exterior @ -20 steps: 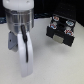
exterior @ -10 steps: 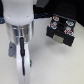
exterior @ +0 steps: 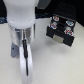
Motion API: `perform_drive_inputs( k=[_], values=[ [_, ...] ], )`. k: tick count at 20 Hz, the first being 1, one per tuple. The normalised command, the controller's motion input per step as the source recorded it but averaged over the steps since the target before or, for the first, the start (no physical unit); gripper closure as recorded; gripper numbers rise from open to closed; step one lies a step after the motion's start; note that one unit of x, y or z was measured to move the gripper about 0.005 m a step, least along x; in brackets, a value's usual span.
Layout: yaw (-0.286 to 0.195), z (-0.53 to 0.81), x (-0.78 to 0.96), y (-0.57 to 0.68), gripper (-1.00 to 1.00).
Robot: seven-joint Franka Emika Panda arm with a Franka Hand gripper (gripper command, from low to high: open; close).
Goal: Open the kcup holder, insert the kcup into the holder, and close the kcup holder
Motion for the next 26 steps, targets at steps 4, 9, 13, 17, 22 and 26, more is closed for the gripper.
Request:
perform_drive_inputs(
  k=[4,9,13,17,22,26],
  values=[
    [-0.027,-0.09,0.12,0.03,-1.00],
    [-0.058,-0.05,0.15,-0.03,-1.00],
    [-0.039,0.00,0.11,0.02,1.00],
    [-0.016,0.01,0.02,0.04,1.00],
    [-0.013,0.15,0.02,0.13,1.00],
    [-0.008,0.64,0.01,0.34,1.00]
  ],
)
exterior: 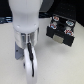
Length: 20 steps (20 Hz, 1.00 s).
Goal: Open the kcup holder, insert the kcup into the holder, and close the kcup holder
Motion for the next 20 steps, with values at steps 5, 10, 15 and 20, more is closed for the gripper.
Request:
perform_drive_inputs(
  k=[5,10,15,20],
  values=[
    [0.013,0.78,0.01,0.44,1.00],
    [0.088,0.78,0.00,0.48,1.00],
    [0.110,0.67,-0.04,0.47,1.00],
    [0.084,0.48,-0.13,0.50,1.00]
  ],
)
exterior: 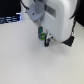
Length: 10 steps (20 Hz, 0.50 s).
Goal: Open the kcup holder, insert the kcup into the holder, and close the kcup holder
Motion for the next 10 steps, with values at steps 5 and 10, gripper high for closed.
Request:
perform_drive_inputs(
  k=[5,10],
  values=[
    [0.107,0.40,-0.18,0.54,1.00],
    [0.075,0.34,-0.23,0.50,1.00]
  ],
)
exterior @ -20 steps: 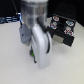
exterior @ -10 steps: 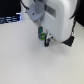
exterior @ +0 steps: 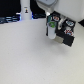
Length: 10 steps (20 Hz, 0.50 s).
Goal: Open the kcup holder, insert the kcup into the holder, and close the kcup holder
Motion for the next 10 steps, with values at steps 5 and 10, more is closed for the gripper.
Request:
perform_drive_inputs(
  k=[5,10],
  values=[
    [0.074,0.28,-0.26,0.52,1.00],
    [0.090,0.13,-0.30,0.49,1.00]
  ],
)
